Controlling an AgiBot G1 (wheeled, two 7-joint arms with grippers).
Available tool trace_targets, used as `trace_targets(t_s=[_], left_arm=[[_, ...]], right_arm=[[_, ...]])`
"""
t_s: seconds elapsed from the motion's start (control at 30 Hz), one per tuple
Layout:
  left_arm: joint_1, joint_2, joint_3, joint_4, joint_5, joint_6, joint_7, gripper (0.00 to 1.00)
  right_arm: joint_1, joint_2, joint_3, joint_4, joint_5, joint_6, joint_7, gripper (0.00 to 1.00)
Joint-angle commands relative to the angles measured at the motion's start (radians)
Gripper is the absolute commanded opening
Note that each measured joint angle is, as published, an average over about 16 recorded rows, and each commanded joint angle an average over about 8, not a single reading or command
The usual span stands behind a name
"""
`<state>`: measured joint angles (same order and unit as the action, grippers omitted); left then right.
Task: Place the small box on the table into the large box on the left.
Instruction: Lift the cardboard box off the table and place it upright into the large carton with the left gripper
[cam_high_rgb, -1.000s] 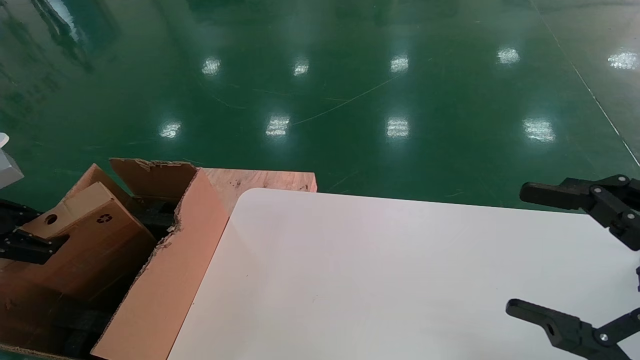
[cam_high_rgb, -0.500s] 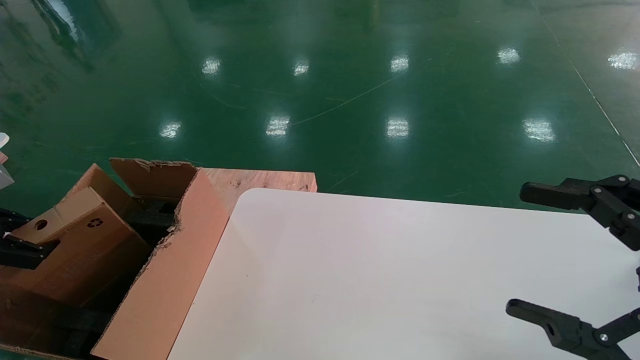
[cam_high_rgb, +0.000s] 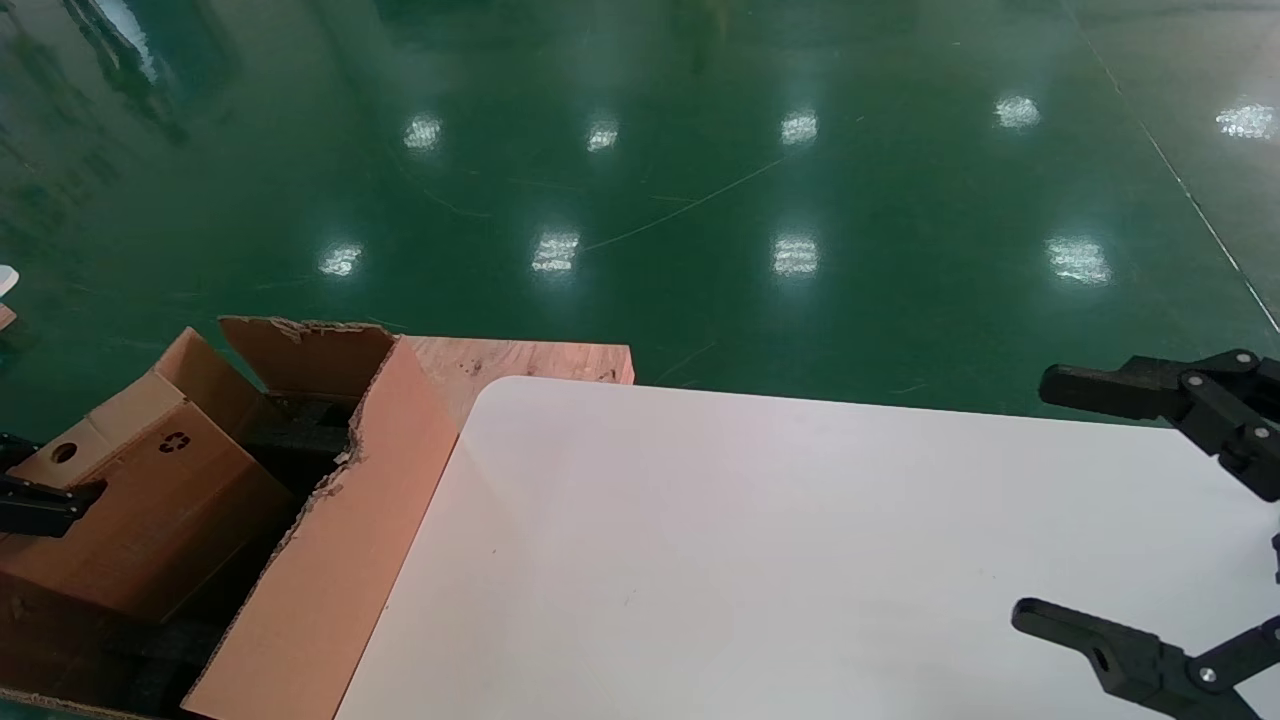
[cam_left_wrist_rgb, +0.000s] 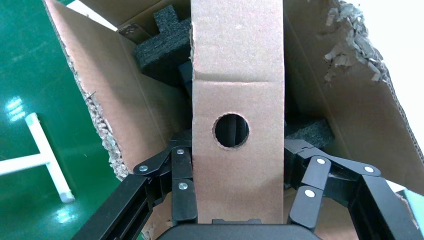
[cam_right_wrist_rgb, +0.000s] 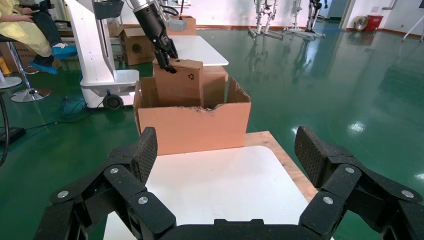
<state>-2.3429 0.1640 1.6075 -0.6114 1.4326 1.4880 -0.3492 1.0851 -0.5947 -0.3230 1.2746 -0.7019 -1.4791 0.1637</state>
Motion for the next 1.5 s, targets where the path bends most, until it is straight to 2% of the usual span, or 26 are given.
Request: trace_targets(t_s=[0.03, 0.77, 1.2, 1.5], left_arm=[[0.000, -0.003, 0.000, -0.003, 0.001, -0.003, -0.011, 0.00], [0.003, -0.047, -0.004, -0.012, -0.018, -0.037, -0.139, 0.00], [0.011, -0.077, 0.001, -0.057, -0.010, -0.099, -0.256, 0.00], [0.016, -0.100, 0.003, -0.089, -0.009, -0.130, -0.289, 0.00]], right_arm=[[0.000, 0.000, 0.000, 0.000, 0.000, 0.000, 0.000, 1.00], [0.000, 0.000, -0.001, 0.000, 0.000, 0.000, 0.000, 1.00], [0.000, 0.000, -0.001, 0.000, 0.001, 0.000, -0.001, 1.00], [0.000, 0.001, -0.001, 0.000, 0.001, 0.001, -0.001, 1.00]])
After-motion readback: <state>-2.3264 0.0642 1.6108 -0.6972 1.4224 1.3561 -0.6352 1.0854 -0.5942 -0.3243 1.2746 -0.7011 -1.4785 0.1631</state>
